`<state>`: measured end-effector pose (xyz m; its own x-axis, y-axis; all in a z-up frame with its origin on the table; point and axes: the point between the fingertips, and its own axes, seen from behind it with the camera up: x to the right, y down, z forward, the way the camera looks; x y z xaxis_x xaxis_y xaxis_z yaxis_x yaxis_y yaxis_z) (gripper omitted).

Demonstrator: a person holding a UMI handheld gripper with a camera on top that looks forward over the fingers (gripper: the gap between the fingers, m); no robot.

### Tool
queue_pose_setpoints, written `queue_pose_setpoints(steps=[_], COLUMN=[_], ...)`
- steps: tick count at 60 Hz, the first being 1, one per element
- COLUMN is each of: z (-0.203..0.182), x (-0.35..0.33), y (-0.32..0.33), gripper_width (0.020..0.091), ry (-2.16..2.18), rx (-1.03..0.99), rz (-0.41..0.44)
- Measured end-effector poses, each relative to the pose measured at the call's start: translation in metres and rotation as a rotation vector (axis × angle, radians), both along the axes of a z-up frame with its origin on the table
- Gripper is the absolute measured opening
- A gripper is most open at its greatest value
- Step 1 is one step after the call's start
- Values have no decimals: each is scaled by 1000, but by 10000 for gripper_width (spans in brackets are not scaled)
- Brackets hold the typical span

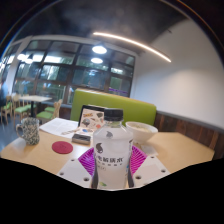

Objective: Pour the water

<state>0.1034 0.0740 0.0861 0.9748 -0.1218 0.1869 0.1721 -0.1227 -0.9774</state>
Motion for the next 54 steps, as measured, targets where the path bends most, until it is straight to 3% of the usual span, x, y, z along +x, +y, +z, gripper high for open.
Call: queue_pose_setpoints(steps=[14, 24, 28, 29, 31, 33, 38, 40, 54], z=[89, 111, 106, 85, 79, 105, 106, 125, 140], x=[-121, -193, -195, -189, -188, -193, -183, -181, -161], y=[45, 70, 71, 90, 103, 87, 83, 75, 42], gripper_width=[402, 404, 406, 407, 405, 407, 411, 409, 410], ry=[-681, -1463, -1724, -1788, -1893, -1964, -2098, -2111, -2139], rx=[38, 9, -14, -25, -37, -37, -44, -41, -20], rz=[95, 158, 155, 155, 156, 151, 114, 127, 152])
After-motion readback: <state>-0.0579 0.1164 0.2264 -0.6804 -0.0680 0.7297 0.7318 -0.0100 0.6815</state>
